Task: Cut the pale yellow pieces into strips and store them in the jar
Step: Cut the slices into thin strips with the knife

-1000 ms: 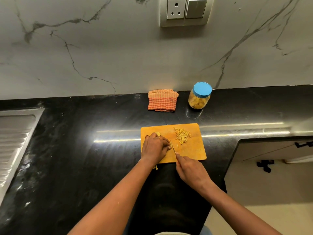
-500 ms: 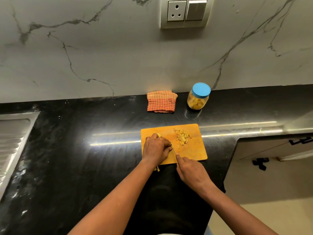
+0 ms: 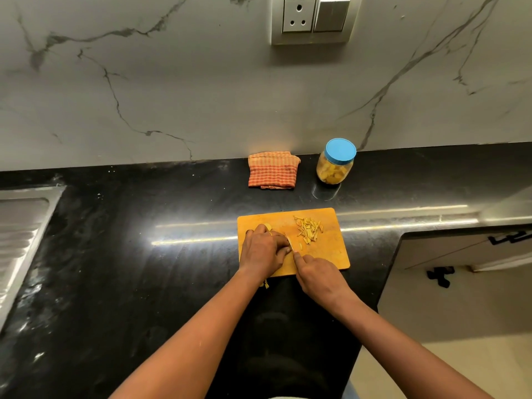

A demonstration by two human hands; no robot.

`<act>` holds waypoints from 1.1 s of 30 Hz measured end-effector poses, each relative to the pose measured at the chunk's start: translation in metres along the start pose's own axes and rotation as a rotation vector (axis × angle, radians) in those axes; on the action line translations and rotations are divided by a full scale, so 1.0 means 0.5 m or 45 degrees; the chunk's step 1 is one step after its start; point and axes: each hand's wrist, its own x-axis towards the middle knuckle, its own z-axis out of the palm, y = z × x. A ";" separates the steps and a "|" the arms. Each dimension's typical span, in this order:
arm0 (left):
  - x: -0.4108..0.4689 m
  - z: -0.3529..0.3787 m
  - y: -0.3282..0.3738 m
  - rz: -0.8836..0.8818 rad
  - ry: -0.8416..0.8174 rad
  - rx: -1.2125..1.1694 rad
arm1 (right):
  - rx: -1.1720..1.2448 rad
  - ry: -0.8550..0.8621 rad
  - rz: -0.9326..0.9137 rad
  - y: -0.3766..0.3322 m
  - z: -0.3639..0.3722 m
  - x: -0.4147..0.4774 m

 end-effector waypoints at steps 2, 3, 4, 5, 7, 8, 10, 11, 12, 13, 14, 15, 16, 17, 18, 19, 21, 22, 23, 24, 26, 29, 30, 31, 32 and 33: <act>0.000 -0.001 0.000 -0.007 -0.012 0.012 | -0.011 0.007 0.010 0.002 -0.002 0.015; 0.000 -0.001 0.000 -0.011 -0.016 0.015 | -0.003 0.009 0.015 0.002 -0.001 0.016; 0.000 0.000 0.000 -0.014 -0.016 0.014 | 0.008 0.009 0.017 0.003 0.002 0.010; 0.000 0.000 0.000 -0.020 -0.014 0.012 | 0.024 0.009 0.018 0.003 0.006 0.000; 0.001 0.002 0.001 -0.032 -0.006 0.007 | 0.056 0.025 0.015 0.006 0.016 -0.026; 0.001 0.003 0.001 -0.042 -0.002 -0.002 | 0.075 0.038 0.021 0.009 0.022 -0.035; 0.001 0.006 0.001 -0.063 0.001 -0.025 | 0.114 0.059 0.066 0.018 0.030 -0.044; 0.001 0.008 0.001 -0.070 0.004 -0.034 | 0.132 0.076 0.089 0.022 0.032 -0.045; 0.001 0.009 0.001 -0.073 0.007 -0.040 | 0.149 0.096 0.097 0.025 0.033 -0.044; 0.000 0.009 0.001 -0.074 0.007 -0.045 | 0.165 0.108 0.092 0.026 0.034 -0.044; -0.001 0.009 0.000 -0.073 0.006 -0.046 | 0.182 0.114 0.076 0.024 0.033 -0.043; -0.001 0.008 -0.001 -0.068 0.007 -0.043 | 0.197 0.113 0.058 0.019 0.033 -0.044; -0.001 0.009 -0.001 -0.064 0.009 -0.038 | 0.211 0.111 0.041 0.014 0.032 -0.044; -0.002 0.008 -0.001 -0.065 0.013 -0.036 | 0.222 0.113 0.032 0.010 0.033 -0.045; -0.002 0.008 0.000 -0.068 0.015 -0.038 | 0.230 0.118 0.029 0.007 0.033 -0.044; -0.002 0.008 0.000 -0.072 0.018 -0.039 | 0.237 0.122 0.032 0.006 0.033 -0.043; -0.004 0.009 0.001 -0.075 0.028 -0.040 | 0.245 0.130 0.029 0.005 0.034 -0.041; -0.005 0.010 0.002 -0.074 0.039 -0.037 | 0.247 0.135 0.025 0.005 0.034 -0.041; -0.005 0.011 0.003 -0.075 0.050 -0.035 | 0.246 0.136 0.018 0.005 0.034 -0.041; -0.005 0.012 0.003 -0.081 0.059 -0.033 | 0.245 0.135 0.011 0.005 0.033 -0.041; -0.005 0.014 0.003 -0.089 0.062 -0.034 | 0.241 0.131 0.004 0.005 0.033 -0.040; -0.005 0.013 0.003 -0.093 0.062 -0.044 | 0.203 0.125 -0.001 0.006 0.030 -0.037; -0.004 0.014 0.003 -0.095 0.064 -0.049 | 0.185 0.110 -0.006 0.005 0.028 -0.034; -0.004 0.014 0.003 -0.098 0.064 -0.050 | 0.168 0.090 -0.013 0.005 0.026 -0.031; -0.005 0.013 0.003 -0.100 0.061 -0.051 | 0.148 0.071 -0.020 0.003 0.024 -0.028; -0.005 0.012 0.004 -0.101 0.056 -0.048 | 0.119 0.058 -0.023 0.001 0.022 -0.023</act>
